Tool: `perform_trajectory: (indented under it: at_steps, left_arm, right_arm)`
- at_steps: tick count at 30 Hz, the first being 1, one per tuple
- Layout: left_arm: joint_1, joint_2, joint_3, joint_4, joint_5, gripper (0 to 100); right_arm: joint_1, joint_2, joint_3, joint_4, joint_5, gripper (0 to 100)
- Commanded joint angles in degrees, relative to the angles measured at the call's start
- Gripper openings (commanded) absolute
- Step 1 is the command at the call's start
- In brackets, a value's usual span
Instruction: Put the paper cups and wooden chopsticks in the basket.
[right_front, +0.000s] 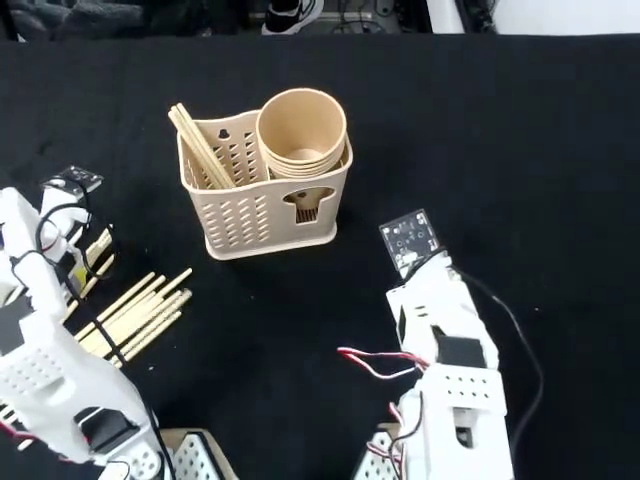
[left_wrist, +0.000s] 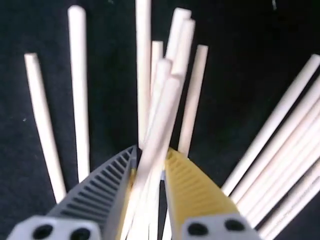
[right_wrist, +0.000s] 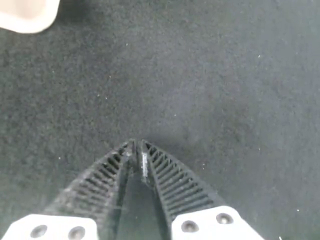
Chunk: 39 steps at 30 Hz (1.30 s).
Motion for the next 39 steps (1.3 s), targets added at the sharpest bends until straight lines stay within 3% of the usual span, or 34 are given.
perform_trajectory:
  at_steps: [1,7,11,17,22,39]
  left_arm:
    - [1.4,-2.2,-4.7,9.9,-0.4,3]
    - [7.9,-12.1,-14.2,29.6,0.4,3]
    - [11.1,-20.0,-15.3,28.3,7.6,3]
    - [16.4,-29.3,-15.5,27.7,11.3,3]
    - [21.0,-33.3,-20.2,26.7,18.9,3]
    - [30.8,-46.7,-32.0,11.5,61.3,3]
  right_arm:
    - [-0.8,-0.7,-0.2,-0.2,0.4,1.3]
    - [-0.8,-0.7,-0.2,-0.2,0.4,1.3]
    - [-0.8,-0.7,-0.2,-0.2,0.4,1.3]
    - [-0.8,-0.7,-0.2,-0.2,0.4,1.3]
    - [-0.8,-0.7,-0.2,-0.2,0.4,1.3]
    - [-0.8,-0.7,-0.2,-0.2,0.4,1.3]
